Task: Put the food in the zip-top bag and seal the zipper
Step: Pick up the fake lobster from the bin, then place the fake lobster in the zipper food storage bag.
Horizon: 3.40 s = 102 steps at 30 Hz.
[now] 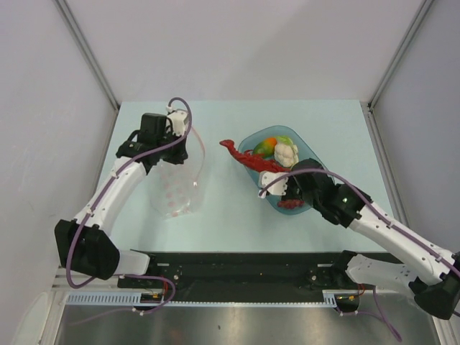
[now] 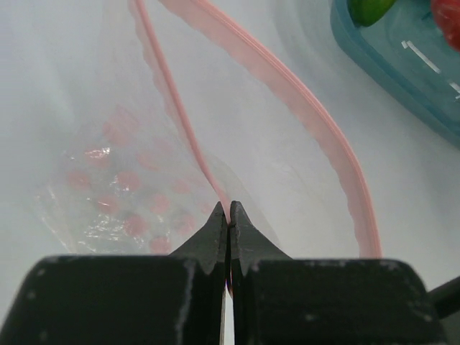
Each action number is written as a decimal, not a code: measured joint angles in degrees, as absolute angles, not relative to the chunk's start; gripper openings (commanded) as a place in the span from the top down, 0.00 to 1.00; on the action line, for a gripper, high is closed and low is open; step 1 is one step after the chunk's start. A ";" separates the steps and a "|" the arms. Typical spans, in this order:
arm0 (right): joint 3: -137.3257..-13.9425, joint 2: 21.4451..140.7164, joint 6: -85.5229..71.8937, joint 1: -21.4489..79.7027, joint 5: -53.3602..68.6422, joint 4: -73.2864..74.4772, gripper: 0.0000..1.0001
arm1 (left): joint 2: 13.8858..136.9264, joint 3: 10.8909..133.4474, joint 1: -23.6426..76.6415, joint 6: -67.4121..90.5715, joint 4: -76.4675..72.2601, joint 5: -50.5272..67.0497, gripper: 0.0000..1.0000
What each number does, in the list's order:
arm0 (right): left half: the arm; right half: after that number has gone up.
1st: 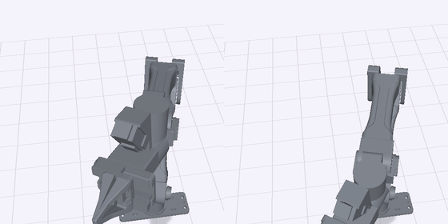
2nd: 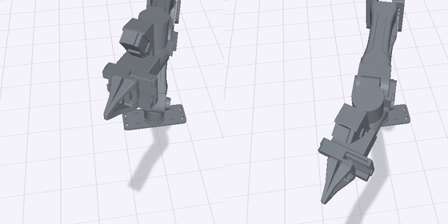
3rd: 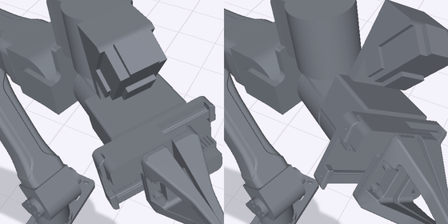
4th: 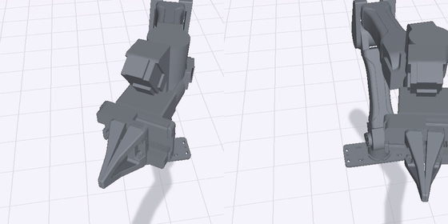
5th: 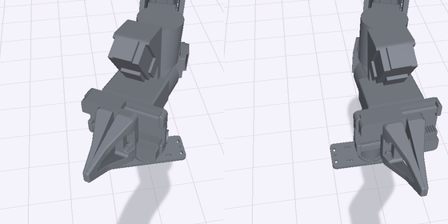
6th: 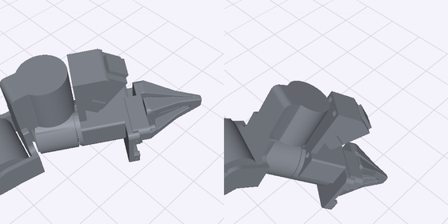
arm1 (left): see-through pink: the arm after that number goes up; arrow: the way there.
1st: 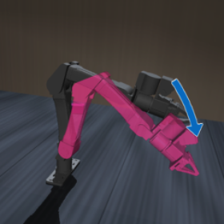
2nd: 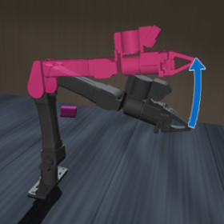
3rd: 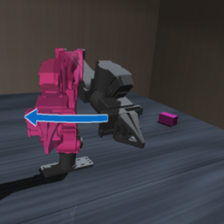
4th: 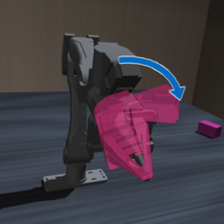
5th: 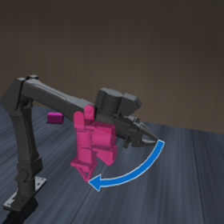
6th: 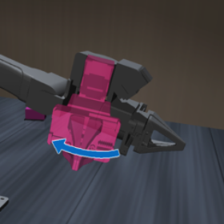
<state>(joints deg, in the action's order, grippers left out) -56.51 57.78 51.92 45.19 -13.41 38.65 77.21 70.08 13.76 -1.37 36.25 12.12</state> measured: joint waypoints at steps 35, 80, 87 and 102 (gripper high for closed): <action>-56.36 57.23 97.01 56.14 -30.63 32.73 1.00 | 97.01 90.54 27.46 -8.43 55.75 3.64 1.00; -56.10 80.07 105.54 61.52 -35.44 11.03 0.87 | 95.31 85.01 30.37 15.46 46.50 23.75 1.00; -56.05 78.96 103.79 61.82 -33.12 3.95 0.12 | 90.56 83.37 29.12 16.25 42.41 26.89 1.00; -56.69 49.67 66.63 62.30 -24.03 20.32 0.06 | 86.08 80.88 21.69 16.97 38.13 32.27 1.00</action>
<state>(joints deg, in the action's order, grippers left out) -56.69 49.67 66.63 62.30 -24.03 20.32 86.08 80.88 21.69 16.97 38.13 32.27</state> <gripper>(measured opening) 0.995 0.008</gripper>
